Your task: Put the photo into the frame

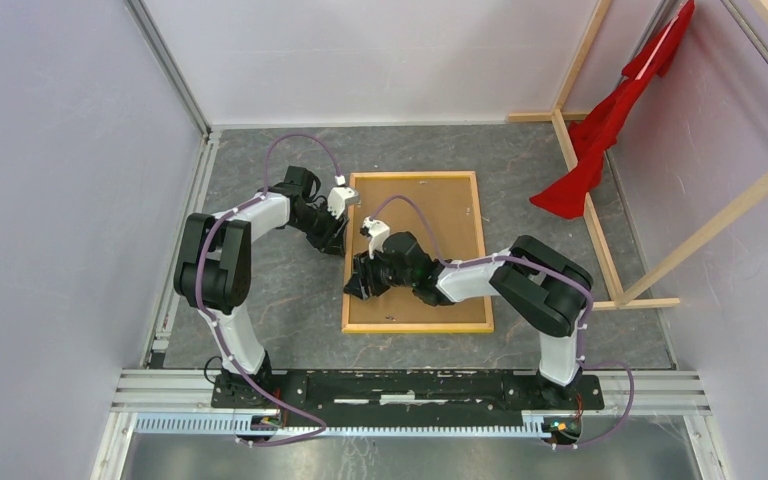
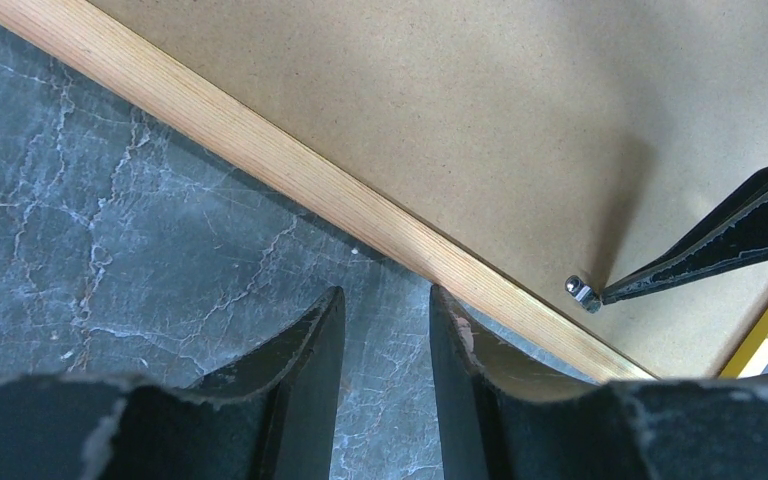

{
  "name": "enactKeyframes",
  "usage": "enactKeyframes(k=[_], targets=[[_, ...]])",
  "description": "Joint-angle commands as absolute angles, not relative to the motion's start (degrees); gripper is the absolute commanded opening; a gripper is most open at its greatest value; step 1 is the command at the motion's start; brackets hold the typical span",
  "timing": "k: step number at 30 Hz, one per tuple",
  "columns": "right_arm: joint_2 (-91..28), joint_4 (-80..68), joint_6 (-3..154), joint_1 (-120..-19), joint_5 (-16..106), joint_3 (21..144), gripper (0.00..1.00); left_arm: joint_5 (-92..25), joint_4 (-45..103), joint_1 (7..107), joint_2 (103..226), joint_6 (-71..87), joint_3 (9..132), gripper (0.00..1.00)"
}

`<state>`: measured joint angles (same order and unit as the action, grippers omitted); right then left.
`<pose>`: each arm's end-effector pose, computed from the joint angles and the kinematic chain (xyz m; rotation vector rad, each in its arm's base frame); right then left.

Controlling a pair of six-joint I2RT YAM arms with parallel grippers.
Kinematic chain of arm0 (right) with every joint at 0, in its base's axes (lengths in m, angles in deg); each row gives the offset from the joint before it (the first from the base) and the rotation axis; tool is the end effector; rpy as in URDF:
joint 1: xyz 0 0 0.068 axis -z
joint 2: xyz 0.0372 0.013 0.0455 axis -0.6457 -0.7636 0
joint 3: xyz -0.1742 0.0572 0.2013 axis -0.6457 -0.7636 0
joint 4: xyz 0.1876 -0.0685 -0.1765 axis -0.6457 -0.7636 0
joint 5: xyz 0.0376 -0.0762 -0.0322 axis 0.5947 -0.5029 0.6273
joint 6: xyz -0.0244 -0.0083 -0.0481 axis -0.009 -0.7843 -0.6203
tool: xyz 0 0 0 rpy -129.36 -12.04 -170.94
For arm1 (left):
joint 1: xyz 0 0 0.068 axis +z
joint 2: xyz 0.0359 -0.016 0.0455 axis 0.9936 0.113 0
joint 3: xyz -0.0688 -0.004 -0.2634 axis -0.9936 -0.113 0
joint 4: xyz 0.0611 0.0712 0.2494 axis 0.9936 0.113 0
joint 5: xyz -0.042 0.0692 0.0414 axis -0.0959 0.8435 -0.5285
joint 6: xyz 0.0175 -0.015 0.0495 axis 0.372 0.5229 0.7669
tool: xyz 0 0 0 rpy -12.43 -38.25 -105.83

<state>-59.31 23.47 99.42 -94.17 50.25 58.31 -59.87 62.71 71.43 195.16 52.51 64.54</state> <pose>0.2209 0.3177 0.1300 -0.6016 2.1833 1.0941 0.3443 -0.0950 0.1541 1.1351 2.3732 -0.7227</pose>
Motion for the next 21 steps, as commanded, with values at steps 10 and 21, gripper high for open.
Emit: enactKeyframes(k=[10, 21], targets=[[-62.62, 19.54, 99.41, -94.67, 48.63, 59.86, 0.55, -59.31, 62.87, 70.85, 194.30, 55.74, 64.66, 0.43], [-64.16, 20.60, 99.73, -93.88, 48.52, 60.26, 0.54, -59.12, 62.93, 70.77, 194.04, 55.88, 64.57, 0.43]])
